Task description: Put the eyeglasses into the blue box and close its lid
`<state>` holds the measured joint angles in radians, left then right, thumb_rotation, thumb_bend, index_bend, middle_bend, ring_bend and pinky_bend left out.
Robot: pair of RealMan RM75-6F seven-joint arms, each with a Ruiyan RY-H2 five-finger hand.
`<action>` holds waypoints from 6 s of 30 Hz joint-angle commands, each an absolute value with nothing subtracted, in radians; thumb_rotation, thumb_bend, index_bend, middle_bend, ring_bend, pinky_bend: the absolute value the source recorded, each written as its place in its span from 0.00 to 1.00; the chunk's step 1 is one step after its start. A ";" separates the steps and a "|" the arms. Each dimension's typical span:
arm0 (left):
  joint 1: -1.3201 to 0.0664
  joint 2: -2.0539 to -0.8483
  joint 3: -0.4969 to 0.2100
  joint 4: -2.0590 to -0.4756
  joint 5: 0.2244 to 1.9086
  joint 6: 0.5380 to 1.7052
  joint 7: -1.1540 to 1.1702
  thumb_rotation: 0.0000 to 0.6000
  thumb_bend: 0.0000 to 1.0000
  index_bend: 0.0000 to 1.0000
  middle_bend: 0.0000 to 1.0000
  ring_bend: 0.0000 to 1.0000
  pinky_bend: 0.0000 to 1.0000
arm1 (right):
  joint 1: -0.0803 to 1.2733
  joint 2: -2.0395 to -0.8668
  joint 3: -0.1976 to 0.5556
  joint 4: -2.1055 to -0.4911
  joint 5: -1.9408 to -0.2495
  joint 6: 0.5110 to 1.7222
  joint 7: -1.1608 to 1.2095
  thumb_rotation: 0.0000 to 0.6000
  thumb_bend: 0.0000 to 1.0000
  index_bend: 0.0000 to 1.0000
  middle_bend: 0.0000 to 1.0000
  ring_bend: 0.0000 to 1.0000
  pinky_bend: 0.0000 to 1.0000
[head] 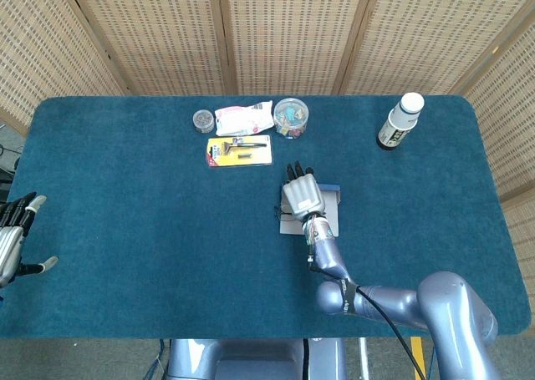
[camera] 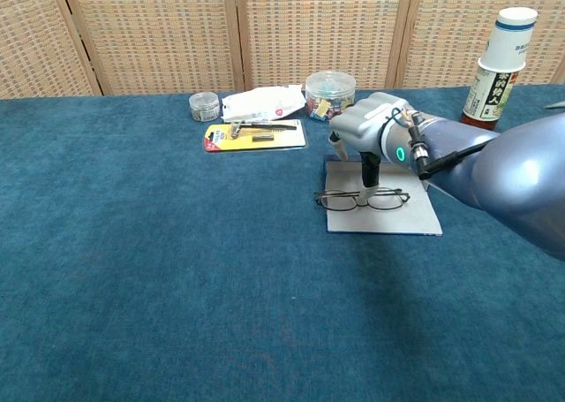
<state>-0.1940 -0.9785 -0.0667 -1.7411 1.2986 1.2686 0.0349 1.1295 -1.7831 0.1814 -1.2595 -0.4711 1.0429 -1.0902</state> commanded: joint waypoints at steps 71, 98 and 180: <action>-0.215 -0.993 -0.076 -1.730 1.249 1.232 0.061 1.00 0.01 0.00 0.00 0.00 0.00 | 1.027 -1.883 0.231 -0.931 -0.695 0.943 -0.867 1.00 0.00 0.00 0.00 0.00 0.17; -0.209 -0.985 -0.060 -1.732 1.292 1.242 0.041 1.00 0.01 0.00 0.00 0.00 0.00 | 0.898 -1.674 0.084 -1.435 -1.013 1.137 -0.822 1.00 0.01 0.10 0.00 0.00 0.15; -0.194 -0.988 -0.049 -1.735 1.324 1.267 0.041 1.00 0.01 0.00 0.00 0.00 0.00 | 0.774 -1.827 0.110 -1.178 -1.135 1.032 -0.831 1.00 0.39 0.36 0.00 0.00 0.15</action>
<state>-0.1942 -0.9882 -0.0492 -1.7350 1.3240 1.2674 0.0414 0.7739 -1.8255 0.1089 -1.1803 -1.1355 1.0332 -0.8305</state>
